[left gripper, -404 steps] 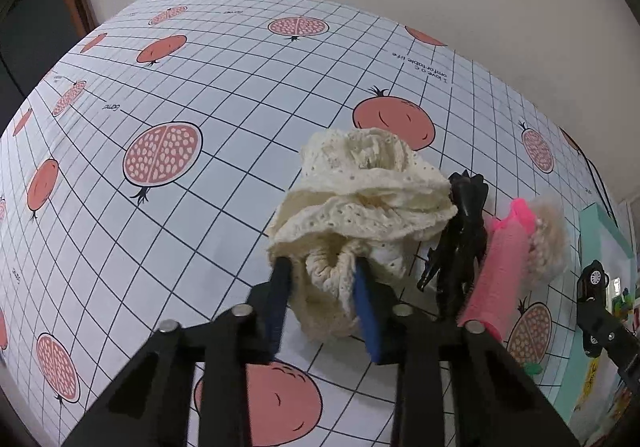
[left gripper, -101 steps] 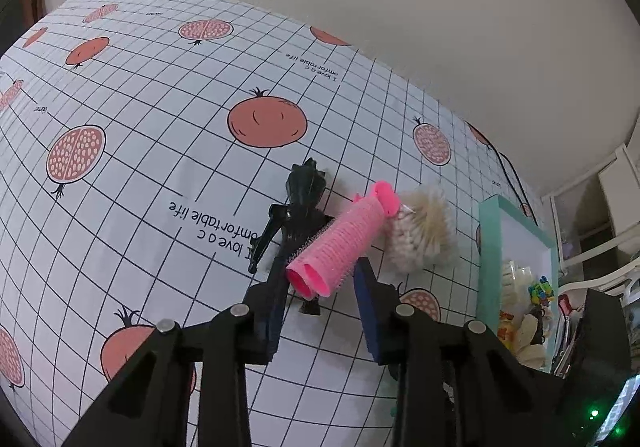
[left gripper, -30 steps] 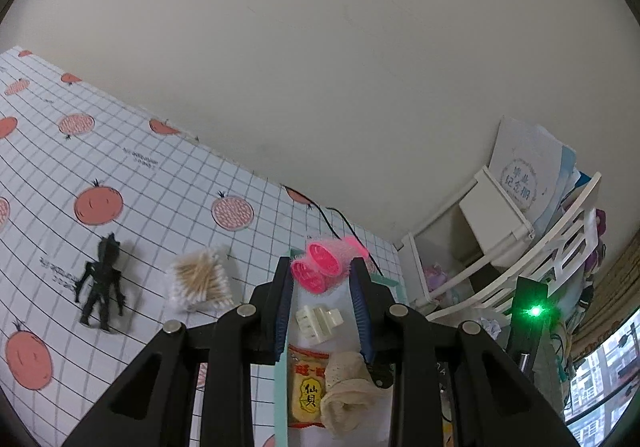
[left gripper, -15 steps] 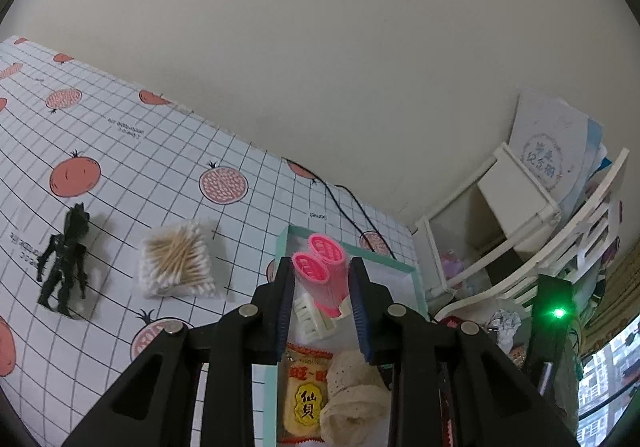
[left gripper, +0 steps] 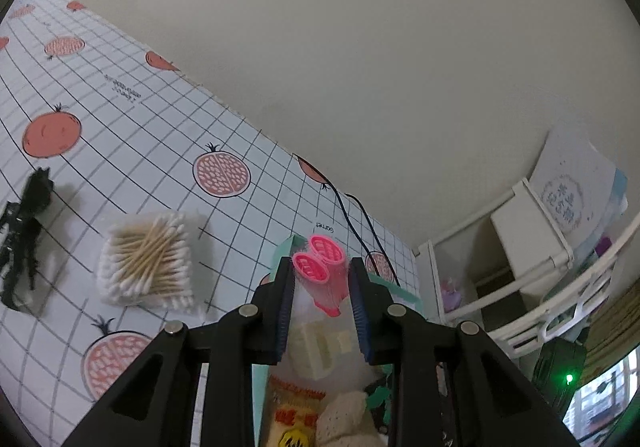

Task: Organize objects
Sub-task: 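Lift and carry the pink roller and green toy over the tray with both grippers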

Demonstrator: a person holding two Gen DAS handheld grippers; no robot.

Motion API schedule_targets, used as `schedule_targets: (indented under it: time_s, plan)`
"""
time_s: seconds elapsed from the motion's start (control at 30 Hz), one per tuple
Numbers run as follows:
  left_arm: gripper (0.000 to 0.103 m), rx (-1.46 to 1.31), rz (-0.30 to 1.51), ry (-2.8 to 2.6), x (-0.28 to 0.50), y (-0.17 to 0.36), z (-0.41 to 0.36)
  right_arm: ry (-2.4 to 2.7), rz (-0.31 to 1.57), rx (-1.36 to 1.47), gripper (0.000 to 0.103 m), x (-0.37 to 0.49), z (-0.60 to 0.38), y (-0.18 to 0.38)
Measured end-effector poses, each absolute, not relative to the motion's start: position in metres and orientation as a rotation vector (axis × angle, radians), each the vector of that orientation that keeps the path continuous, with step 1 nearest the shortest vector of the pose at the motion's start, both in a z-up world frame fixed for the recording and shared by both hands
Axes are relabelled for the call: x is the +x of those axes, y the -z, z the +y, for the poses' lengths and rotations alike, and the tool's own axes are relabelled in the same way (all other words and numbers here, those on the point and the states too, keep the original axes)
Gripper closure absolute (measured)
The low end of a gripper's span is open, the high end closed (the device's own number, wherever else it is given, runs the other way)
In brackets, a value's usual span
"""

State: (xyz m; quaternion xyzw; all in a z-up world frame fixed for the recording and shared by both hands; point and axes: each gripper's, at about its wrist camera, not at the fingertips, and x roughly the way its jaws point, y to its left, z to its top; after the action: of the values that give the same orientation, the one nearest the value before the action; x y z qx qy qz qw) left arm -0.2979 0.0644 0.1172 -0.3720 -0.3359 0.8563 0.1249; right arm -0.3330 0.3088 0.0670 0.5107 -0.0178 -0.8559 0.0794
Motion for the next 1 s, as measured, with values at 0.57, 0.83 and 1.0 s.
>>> schedule_targets:
  time_s: [0.57,0.83,1.0]
  plan:
    - [0.074,-1.206,-0.857,-2.467,-0.291,-0.093,0.079,2.560,-0.101,1.547,0.094,-0.338,0.316,-0.059]
    - [0.074,-1.368,-0.832,-2.365,-0.286,-0.081,0.087,2.565,-0.130,1.526,0.094,-0.339,0.317,-0.057]
    - [0.074,-1.417,-0.817,-2.315,-0.283,-0.075,0.092,2.573,-0.144,1.514,0.094,-0.337,0.319,-0.057]
